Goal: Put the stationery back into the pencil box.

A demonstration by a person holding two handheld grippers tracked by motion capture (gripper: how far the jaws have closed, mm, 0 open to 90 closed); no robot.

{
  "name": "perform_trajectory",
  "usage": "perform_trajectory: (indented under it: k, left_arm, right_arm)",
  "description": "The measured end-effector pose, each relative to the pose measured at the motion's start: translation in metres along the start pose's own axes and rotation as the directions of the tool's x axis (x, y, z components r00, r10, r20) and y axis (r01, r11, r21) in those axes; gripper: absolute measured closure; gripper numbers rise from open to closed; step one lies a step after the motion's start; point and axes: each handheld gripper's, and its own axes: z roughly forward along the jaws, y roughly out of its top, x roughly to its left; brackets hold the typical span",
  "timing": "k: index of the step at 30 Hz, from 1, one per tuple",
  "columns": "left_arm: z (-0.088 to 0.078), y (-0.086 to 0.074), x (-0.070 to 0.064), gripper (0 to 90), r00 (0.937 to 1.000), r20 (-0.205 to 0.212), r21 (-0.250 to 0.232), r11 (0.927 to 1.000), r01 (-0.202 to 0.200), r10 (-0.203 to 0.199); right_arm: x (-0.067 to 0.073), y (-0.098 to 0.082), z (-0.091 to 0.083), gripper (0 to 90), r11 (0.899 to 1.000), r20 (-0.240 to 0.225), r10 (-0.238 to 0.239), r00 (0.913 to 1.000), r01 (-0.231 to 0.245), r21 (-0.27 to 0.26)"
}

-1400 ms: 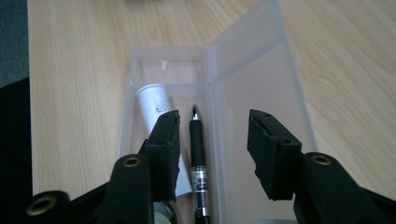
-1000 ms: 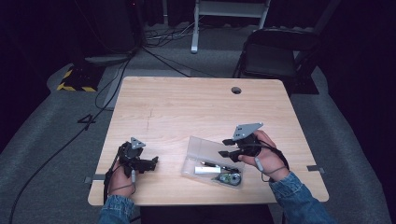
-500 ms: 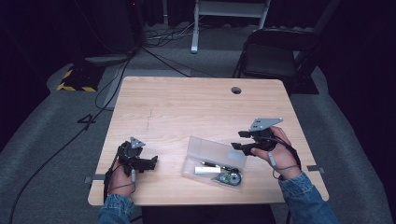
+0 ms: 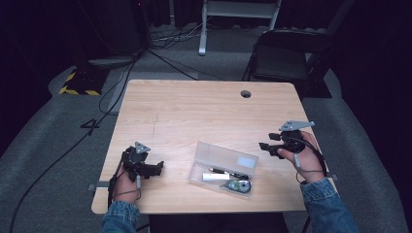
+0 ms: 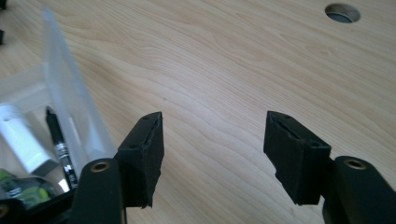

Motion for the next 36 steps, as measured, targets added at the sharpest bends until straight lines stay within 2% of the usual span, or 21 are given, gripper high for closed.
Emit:
perform_trajectory:
  k: [3,5,15,18,19,24,28,33,35,36]
  left_arm:
    - [0.0,0.0,0.0,0.1,1.0,0.0,0.001,1.0,0.0,0.0]
    - [0.0,0.0,0.0,0.1,1.0,0.0,0.0,1.0,0.0,0.0]
    - [0.0,0.0,0.0,0.1,1.0,0.0,0.0,1.0,0.0,0.0]
    - [0.0,0.0,0.0,0.1,1.0,-0.001,0.0,1.0,0.0,0.0]
    - [0.0,0.0,0.0,0.1,1.0,0.0,0.0,1.0,0.0,0.0]
    - [0.0,0.0,0.0,0.1,1.0,0.0,0.0,1.0,0.0,0.0]
    - [0.0,0.0,0.0,0.1,1.0,0.0,0.0,1.0,0.0,0.0]
    - [0.0,0.0,0.0,0.1,1.0,0.0,0.0,1.0,0.0,0.0]
    - [0.0,0.0,0.0,0.1,1.0,-0.001,0.001,1.0,0.0,0.0]
    - [0.0,0.0,0.0,0.1,1.0,-0.001,0.0,1.0,0.0,0.0]
  right_arm:
    - [-0.006,-0.005,0.004,36.9,1.0,0.011,0.012,0.9999,-0.012,0.007]
    - [-0.013,-0.012,0.008,36.8,0.999,0.031,0.022,0.9993,-0.023,0.033]
    - [-0.04,-0.035,0.025,35.5,0.994,0.091,0.078,0.9928,-0.084,0.065]
    - [-0.043,-0.039,0.028,35.5,0.993,0.094,0.081,0.9923,-0.088,0.076]
    - [-0.047,-0.042,0.031,36.8,0.99,0.089,0.104,0.9906,-0.112,0.086]
    - [-0.052,-0.049,0.038,35.2,0.988,0.113,0.109,0.9877,-0.119,0.093]
    - [-0.055,-0.053,0.044,32.0,0.982,0.108,0.1,0.9891,-0.116,0.147]
    - [-0.054,-0.054,0.047,23.7,0.985,0.134,0.081,0.9876,-0.1,0.143]
    - [-0.052,-0.059,0.05,14.5,0.988,0.168,0.097,0.981,-0.116,0.107]
    - [-0.051,-0.061,0.051,13.6,0.988,0.184,0.111,0.9766,-0.128,0.081]
